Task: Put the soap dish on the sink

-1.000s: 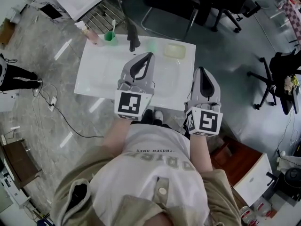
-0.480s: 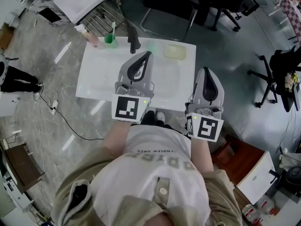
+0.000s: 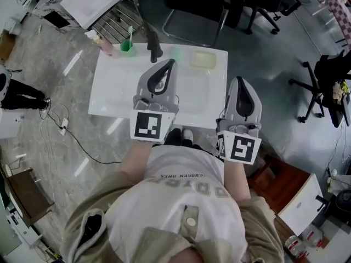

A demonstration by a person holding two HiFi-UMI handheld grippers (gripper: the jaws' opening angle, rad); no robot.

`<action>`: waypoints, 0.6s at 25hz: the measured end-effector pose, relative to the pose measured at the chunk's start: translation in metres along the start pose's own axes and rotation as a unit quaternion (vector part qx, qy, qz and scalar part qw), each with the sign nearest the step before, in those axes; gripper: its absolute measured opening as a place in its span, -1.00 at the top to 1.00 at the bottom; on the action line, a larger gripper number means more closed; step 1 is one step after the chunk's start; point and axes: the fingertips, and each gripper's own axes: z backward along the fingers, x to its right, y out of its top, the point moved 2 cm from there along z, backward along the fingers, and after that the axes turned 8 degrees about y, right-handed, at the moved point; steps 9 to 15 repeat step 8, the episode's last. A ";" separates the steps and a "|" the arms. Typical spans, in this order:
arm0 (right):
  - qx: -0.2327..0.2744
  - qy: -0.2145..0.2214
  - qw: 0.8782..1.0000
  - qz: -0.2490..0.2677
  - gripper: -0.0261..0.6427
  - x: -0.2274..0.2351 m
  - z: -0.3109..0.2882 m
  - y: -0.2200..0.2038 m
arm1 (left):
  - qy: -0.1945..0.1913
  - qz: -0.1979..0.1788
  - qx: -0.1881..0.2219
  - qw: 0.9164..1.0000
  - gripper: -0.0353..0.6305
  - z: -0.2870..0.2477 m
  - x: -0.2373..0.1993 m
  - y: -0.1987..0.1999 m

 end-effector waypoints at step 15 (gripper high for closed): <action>-0.001 0.001 1.000 0.004 0.93 0.002 0.003 0.002 | 0.003 0.003 -0.010 1.000 0.87 0.000 0.000 -0.006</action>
